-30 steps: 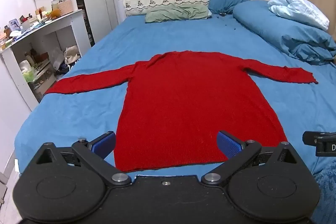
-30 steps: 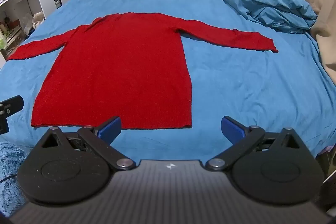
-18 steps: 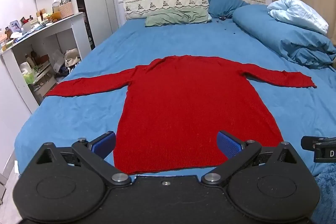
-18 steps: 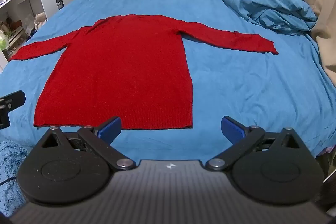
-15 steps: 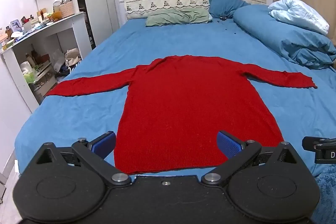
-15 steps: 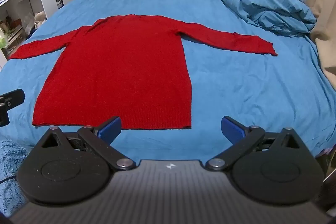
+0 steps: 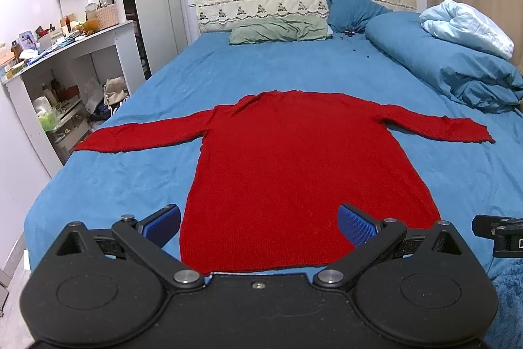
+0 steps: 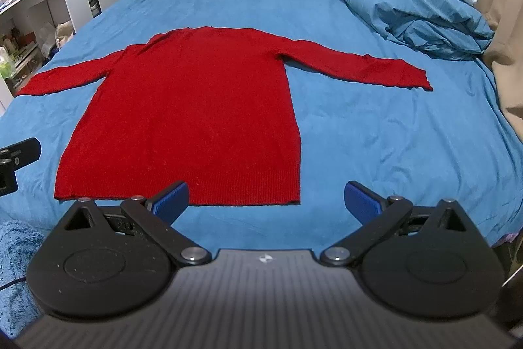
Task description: Fold small clothes
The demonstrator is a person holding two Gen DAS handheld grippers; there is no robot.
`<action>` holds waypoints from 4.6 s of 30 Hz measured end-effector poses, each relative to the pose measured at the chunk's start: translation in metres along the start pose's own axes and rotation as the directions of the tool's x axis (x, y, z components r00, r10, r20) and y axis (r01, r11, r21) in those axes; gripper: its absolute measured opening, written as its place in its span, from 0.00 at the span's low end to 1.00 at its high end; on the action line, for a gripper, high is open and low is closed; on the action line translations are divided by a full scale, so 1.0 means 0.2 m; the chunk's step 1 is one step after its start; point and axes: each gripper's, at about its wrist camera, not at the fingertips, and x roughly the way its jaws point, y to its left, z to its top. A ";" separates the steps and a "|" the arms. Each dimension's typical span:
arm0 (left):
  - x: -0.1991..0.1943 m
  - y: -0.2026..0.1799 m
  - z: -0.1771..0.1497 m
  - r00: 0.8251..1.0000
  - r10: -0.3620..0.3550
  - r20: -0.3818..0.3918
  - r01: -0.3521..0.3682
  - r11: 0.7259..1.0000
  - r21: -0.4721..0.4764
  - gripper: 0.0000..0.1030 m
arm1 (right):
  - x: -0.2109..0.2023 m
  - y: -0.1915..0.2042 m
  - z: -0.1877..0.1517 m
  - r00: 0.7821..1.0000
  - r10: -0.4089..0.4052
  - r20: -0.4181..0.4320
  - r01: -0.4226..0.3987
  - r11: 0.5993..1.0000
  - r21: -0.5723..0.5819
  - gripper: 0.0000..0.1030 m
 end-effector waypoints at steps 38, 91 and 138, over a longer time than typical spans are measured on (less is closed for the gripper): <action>-0.03 0.01 0.01 1.000 0.008 0.004 -0.008 1.000 -0.010 1.00 | -0.02 0.04 0.01 1.000 0.015 0.001 -0.015 1.000 0.000 1.00; 0.26 -0.23 0.60 0.982 -0.121 0.142 0.111 0.991 0.078 1.00 | 0.14 -0.48 0.52 0.992 0.097 0.080 -0.112 0.971 0.213 1.00; 2.14 -0.92 0.95 0.944 -0.311 -0.110 0.319 0.946 0.062 1.00 | 1.67 -1.45 1.04 0.927 -0.102 0.360 -0.112 0.842 0.527 0.19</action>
